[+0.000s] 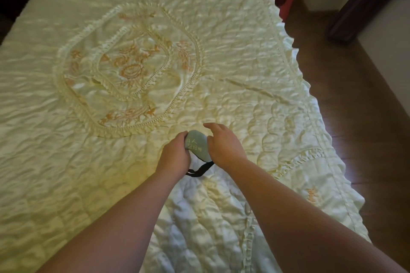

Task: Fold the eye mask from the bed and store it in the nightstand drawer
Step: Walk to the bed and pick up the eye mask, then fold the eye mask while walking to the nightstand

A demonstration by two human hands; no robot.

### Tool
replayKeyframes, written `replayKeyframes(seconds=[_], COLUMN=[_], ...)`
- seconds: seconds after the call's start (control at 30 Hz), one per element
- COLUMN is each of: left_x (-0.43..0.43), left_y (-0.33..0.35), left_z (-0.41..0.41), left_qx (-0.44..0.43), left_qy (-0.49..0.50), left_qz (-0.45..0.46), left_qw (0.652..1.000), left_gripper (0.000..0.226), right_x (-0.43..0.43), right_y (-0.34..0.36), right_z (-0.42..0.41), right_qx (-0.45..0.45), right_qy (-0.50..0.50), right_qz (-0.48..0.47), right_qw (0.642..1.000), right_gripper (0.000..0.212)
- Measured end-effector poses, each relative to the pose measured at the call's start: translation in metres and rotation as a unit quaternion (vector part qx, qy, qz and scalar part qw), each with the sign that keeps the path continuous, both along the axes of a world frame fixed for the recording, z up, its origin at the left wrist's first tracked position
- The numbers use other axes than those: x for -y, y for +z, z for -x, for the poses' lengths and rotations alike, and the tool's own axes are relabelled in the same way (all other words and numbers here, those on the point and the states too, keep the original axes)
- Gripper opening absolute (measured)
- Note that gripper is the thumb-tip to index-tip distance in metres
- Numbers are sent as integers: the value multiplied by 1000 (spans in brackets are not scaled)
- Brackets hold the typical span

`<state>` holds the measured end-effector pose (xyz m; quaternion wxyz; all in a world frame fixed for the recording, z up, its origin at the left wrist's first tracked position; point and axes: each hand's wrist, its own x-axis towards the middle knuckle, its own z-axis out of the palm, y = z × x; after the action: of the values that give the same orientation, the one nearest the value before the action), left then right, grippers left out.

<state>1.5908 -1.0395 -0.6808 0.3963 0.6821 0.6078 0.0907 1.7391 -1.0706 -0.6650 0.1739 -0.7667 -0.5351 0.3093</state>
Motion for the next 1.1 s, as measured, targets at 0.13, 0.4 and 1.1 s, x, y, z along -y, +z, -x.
replayKeyframes(seconds=[0.13,0.4,1.1], left_x=[-3,-16,-22], left_y=[56,174,336], left_z=[-5,-1,35], left_qx=[53,43,379], left_qy=[31,29,155], left_qz=[-1,69,383], left_qw=[998,996,828], left_gripper=[45,40,38], right_x=[1,25,25], right_y=[55,168,334], right_z=[4,-7,-31], right_qx=[-65,-14,-498], right_qy=[-79,52,-353], right_qz=[-3,-30,15], right_qw=[995,998,792], right_gripper=[45,72,36])
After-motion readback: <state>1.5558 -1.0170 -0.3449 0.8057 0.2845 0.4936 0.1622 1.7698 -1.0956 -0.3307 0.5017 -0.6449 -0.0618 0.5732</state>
